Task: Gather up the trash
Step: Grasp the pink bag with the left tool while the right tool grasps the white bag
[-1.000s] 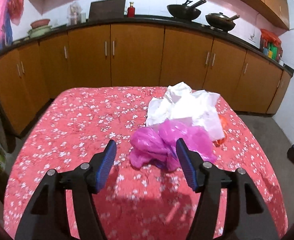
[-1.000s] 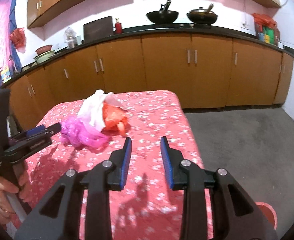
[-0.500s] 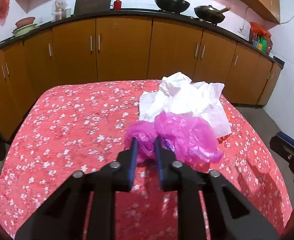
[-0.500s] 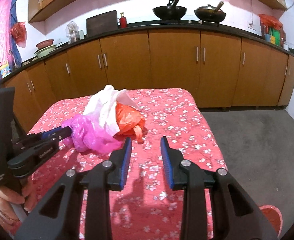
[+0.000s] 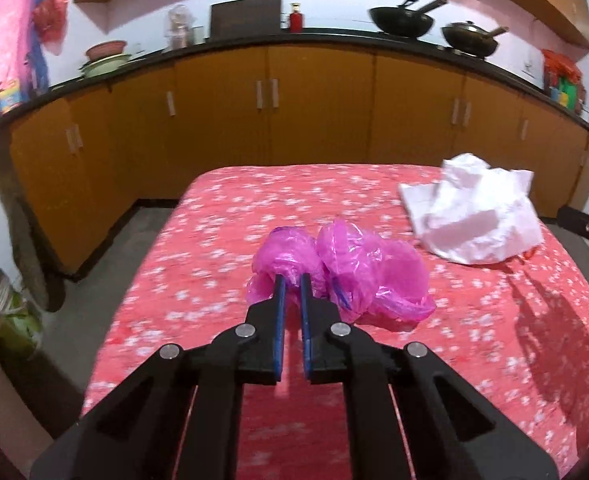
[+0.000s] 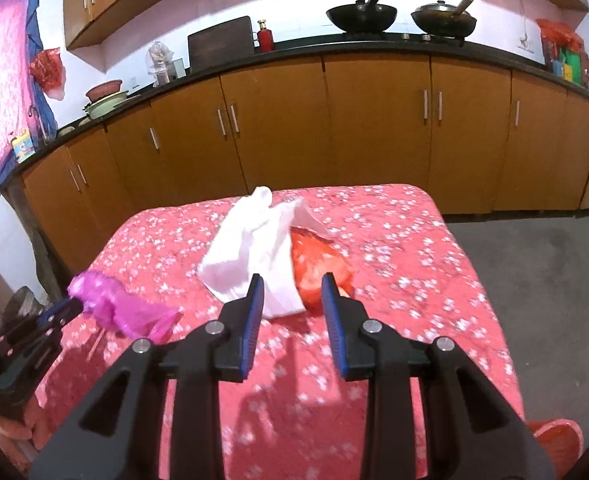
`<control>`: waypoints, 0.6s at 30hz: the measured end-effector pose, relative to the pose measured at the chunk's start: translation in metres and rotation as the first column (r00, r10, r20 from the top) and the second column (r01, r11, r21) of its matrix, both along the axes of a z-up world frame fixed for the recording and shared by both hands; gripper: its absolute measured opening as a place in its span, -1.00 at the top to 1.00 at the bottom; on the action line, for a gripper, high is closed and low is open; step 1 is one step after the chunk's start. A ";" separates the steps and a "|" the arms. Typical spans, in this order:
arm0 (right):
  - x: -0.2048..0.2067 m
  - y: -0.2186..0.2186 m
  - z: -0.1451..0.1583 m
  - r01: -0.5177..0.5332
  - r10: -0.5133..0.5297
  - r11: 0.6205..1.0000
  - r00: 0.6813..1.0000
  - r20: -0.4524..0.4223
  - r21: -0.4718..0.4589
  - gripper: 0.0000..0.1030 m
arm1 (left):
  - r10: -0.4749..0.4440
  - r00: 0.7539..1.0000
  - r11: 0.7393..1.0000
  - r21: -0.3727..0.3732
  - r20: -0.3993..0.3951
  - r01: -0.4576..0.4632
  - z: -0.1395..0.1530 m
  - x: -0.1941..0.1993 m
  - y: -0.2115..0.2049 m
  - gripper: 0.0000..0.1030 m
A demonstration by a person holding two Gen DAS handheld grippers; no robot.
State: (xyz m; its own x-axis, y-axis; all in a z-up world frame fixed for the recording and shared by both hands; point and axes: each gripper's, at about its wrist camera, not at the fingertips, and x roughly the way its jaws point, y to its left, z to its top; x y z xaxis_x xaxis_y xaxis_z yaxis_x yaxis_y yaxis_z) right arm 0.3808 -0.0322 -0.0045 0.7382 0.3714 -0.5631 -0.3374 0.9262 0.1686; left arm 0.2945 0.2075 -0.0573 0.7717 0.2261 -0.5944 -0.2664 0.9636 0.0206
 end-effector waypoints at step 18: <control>0.017 0.010 -0.008 0.018 -0.018 1.000 1.000 -0.015 -0.004 0.96 | 0.001 1.000 1.000 -0.004 0.012 -0.001 0.004 -0.005 0.008 0.87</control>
State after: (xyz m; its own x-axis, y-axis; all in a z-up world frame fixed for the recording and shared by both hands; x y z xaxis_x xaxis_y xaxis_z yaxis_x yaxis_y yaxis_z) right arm 0.3975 -0.0221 -0.0124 0.7366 0.3556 -0.5753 -0.3178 0.9328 0.1698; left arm 0.2899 0.2154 -0.0536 0.7782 0.2248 -0.5864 -0.2680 0.9633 0.0136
